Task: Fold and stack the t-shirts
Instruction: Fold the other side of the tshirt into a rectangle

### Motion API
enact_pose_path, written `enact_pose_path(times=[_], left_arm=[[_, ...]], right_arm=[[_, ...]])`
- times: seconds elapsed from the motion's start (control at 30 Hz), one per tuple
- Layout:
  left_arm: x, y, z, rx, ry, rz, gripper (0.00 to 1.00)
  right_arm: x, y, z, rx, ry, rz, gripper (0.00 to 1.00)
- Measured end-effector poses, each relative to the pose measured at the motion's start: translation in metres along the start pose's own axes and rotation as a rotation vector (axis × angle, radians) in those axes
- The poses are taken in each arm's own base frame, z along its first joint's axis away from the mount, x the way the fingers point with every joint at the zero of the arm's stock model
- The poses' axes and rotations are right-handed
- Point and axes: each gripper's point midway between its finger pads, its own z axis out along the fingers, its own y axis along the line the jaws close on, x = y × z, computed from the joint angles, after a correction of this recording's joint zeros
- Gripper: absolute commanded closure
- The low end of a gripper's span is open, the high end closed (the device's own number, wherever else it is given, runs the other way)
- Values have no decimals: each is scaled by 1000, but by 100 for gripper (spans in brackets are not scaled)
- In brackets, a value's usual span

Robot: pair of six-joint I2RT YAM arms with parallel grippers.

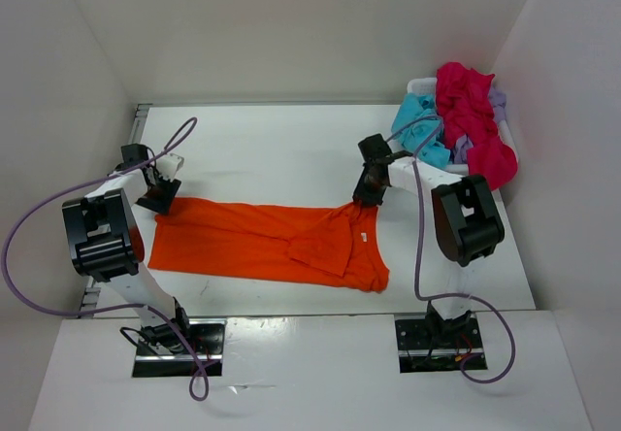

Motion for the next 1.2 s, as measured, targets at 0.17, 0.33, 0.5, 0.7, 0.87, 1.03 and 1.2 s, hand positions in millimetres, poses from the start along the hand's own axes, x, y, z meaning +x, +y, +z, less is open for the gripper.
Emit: enact_pose_path(times=[0.17,0.33,0.5,0.7,0.87,1.03,1.2], left_arm=[[0,0,0,0,0,0,38],[0,0,0,1,0,0,39],[0,-1,0,3,-1,0,39],[0,-1,0,3,-1,0,39],[0,-1,0,3,-1,1,39],[0,-1,1,5,0,1,39],[0,-1,1,5,0,1,39]], right_arm=[[9,-5,6,19,39,-5,81],[15,-2,6,-2,73,-10,100],[21,1,2,-23,103,-9,100],[23,10,-23,-80,122,-10,100],[25,18,-41,-126,132,-10,100],[23,22,-57,-172,135,0,100],[24,17,-57,-177,154,8,100]])
